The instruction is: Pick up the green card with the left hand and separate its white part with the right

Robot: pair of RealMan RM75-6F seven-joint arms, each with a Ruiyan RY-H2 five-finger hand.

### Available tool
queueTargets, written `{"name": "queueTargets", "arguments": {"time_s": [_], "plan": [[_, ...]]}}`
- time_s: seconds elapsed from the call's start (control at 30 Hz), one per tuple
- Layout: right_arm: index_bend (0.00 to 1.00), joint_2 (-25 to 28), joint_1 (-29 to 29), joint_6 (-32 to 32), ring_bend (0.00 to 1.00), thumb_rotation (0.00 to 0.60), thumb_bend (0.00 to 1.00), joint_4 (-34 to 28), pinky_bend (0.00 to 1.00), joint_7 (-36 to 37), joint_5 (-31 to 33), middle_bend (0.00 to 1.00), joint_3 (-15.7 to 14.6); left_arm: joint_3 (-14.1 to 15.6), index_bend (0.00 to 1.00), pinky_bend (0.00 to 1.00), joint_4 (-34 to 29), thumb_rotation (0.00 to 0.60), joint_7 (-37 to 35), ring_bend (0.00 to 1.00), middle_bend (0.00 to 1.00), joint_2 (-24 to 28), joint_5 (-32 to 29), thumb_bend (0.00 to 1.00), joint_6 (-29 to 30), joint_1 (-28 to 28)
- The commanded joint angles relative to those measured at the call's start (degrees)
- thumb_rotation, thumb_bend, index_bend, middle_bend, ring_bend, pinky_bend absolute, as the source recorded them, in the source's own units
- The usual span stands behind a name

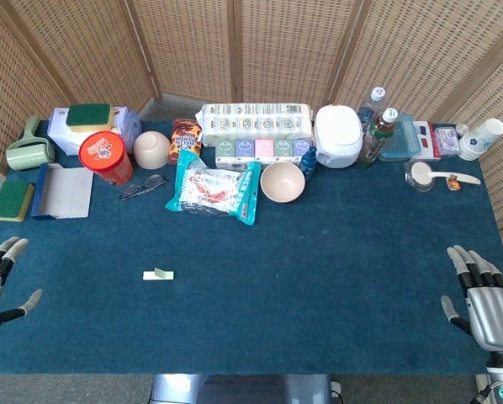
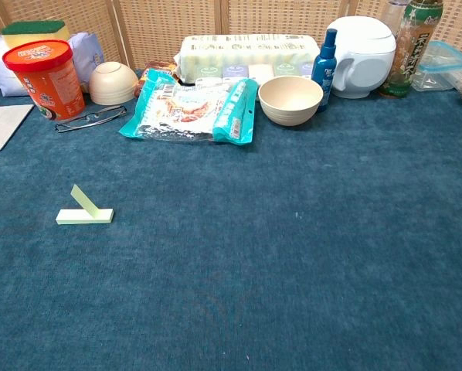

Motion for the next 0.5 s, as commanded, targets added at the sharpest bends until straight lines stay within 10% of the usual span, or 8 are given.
{"name": "queueTargets", "arguments": {"time_s": [0.03, 0.27, 0.5], "plan": [[0.0, -0.07, 0.11, -0.21, 0.1, 0.6, 0.4, -0.02, 0.18, -0.1, -0.02, 0.12, -0.06, -0.83, 0.14, 0.29, -0.51, 0.402, 0.61, 0.23, 0.2, 0.34, 0.18, 0.24, -2.92, -2.5], [0.0, -0.19, -0.11, 0.06, 0.1, 0.6, 0.4, 0.05, 0.18, 0.13, -0.07, 0.12, -0.18, -1.86, 0.16, 0.81, 0.37, 0.555, 1.06, 0.76, 0.63, 0.63, 0.26, 0.24, -8.12, -6.84], [0.0, -0.13, -0.09, 0.36, 0.1, 0.6, 0.4, 0.06, 0.18, 0.14, -0.74, 0.12, -0.3, -1.83, 0.22, 1.0, 1.32, 0.6, 2.42, 1.0, 0.91, 0.14, 0.15, 0.24, -13.61, -10.72]]}}
